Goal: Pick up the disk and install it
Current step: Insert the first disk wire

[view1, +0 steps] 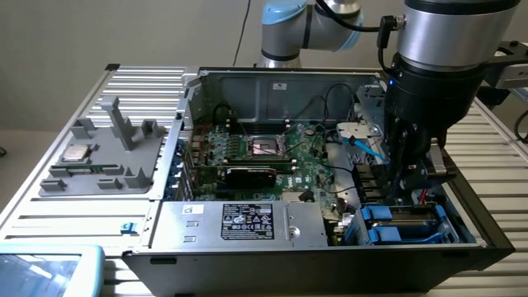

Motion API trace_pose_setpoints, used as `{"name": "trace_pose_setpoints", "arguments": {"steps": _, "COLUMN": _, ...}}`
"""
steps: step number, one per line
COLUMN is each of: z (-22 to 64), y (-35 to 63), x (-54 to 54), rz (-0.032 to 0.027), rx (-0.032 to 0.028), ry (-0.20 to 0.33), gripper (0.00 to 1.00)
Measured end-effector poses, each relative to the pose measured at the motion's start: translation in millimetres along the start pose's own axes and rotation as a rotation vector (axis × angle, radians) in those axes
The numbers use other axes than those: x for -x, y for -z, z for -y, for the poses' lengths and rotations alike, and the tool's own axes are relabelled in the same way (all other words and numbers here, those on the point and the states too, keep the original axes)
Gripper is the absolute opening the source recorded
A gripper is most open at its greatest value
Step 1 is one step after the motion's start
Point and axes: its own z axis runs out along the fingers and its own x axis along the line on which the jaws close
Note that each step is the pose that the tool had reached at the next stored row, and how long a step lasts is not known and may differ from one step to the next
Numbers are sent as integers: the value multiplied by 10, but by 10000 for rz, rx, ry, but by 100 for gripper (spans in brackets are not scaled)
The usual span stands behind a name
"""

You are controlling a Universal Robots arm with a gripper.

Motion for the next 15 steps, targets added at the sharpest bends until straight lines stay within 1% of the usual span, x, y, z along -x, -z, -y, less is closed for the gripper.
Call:
{"name": "trace_pose_setpoints", "arguments": {"steps": 4, "z": -1, "y": -1, "x": 11, "rz": -232, "rx": -21, "ry": -35, "gripper": 33}}
{"name": "trace_pose_setpoints", "arguments": {"steps": 5, "z": -2, "y": -2, "x": 15, "rz": -287, "rx": -26, "ry": -43, "gripper": 31}}
{"name": "trace_pose_setpoints", "arguments": {"steps": 6, "z": -3, "y": -2, "x": 19, "rz": -343, "rx": -31, "ry": -51, "gripper": 24}}
{"name": "trace_pose_setpoints", "arguments": {"steps": 7, "z": -3, "y": -3, "x": 23, "rz": -403, "rx": -36, "ry": -61, "gripper": 24}}
{"name": "trace_pose_setpoints", "arguments": {"steps": 8, "z": -3, "y": -4, "x": 26, "rz": -460, "rx": -41, "ry": -69, "gripper": 17}}
{"name": "trace_pose_setpoints", "arguments": {"steps": 12, "z": -5, "y": -5, "x": 40, "rz": -668, "rx": -60, "ry": -101, "gripper": 17}}
{"name": "trace_pose_setpoints", "arguments": {"steps": 13, "z": -5, "y": -6, "x": 44, "rz": -711, "rx": -63, "ry": -108, "gripper": 17}}
{"name": "trace_pose_setpoints", "arguments": {"steps": 14, "z": -5, "y": -6, "x": 47, "rz": -732, "rx": -64, "ry": -111, "gripper": 17}}
{"name": "trace_pose_setpoints", "arguments": {"steps": 15, "z": -5, "y": -6, "x": 47, "rz": -734, "rx": -65, "ry": -111, "gripper": 16}}
